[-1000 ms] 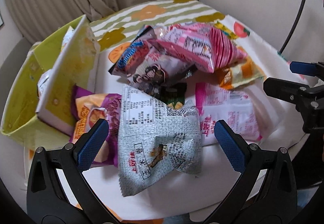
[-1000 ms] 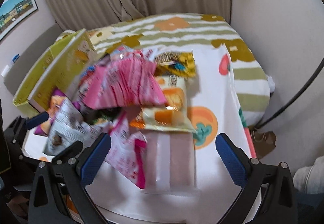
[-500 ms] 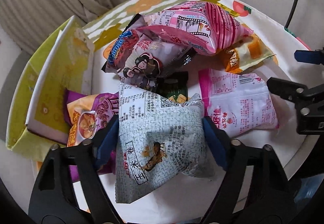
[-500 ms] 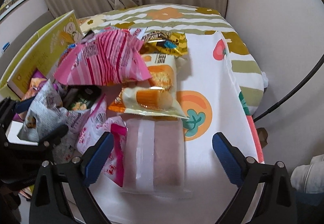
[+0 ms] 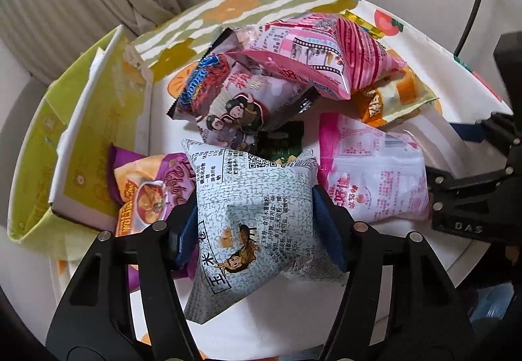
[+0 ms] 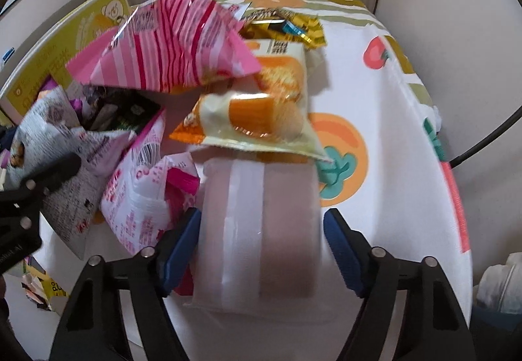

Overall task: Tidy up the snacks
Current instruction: 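Grasp the grey-blue printed bag with the left tool while the right tool grasps the pink-white bag, then carry both bags into the green box and open both tools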

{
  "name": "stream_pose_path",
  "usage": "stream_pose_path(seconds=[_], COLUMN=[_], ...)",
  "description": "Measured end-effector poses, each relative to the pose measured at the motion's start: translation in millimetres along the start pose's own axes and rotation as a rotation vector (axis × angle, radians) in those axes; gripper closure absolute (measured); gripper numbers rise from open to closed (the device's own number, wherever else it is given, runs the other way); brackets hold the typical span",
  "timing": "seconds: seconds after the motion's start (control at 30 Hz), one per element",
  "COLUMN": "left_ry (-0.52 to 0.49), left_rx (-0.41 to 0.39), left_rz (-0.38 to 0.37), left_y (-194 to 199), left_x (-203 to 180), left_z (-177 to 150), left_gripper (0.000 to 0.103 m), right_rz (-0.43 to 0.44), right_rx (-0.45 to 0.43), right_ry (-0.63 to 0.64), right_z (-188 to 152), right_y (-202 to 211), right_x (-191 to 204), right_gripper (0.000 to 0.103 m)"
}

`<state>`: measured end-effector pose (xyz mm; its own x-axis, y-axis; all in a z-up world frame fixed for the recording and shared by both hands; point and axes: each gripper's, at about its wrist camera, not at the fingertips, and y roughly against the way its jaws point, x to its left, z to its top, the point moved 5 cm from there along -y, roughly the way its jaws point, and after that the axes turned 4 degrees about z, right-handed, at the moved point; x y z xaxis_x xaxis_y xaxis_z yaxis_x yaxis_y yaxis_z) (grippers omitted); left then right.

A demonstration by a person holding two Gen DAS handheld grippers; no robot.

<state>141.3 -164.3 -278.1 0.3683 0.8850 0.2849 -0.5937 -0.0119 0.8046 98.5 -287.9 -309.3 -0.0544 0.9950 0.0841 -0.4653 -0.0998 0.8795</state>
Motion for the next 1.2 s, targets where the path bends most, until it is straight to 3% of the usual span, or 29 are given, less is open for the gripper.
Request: stream_pose_path(seconds=[0.17,0.4,0.73,0.97,1.2], left_ry=[0.006,0.013,0.063,0.189,0.28], left_rx=[-0.003,-0.022,-0.094,-0.185,-0.263], left_rz=[-0.002,0.003,-0.004,-0.011,0.055], left_y=[4,17,69,118,144], left_x=[3,3,14,58,132], left_z=[1,5,24,48,64], left_gripper=[0.044,0.044,0.044,0.044,0.044], right_rz=[-0.023,-0.01,0.021,0.058,0.122], right_rx=[0.004,-0.001,-0.065,-0.182,-0.29], right_ry=[0.009,-0.019,-0.033,-0.012,0.076], right_z=[-5,-6,-1,40,96], right_y=[-4,3,60,113,147], right_x=[2,-6,1,15,64], right_gripper=[0.043,0.044,0.044,0.044,0.044])
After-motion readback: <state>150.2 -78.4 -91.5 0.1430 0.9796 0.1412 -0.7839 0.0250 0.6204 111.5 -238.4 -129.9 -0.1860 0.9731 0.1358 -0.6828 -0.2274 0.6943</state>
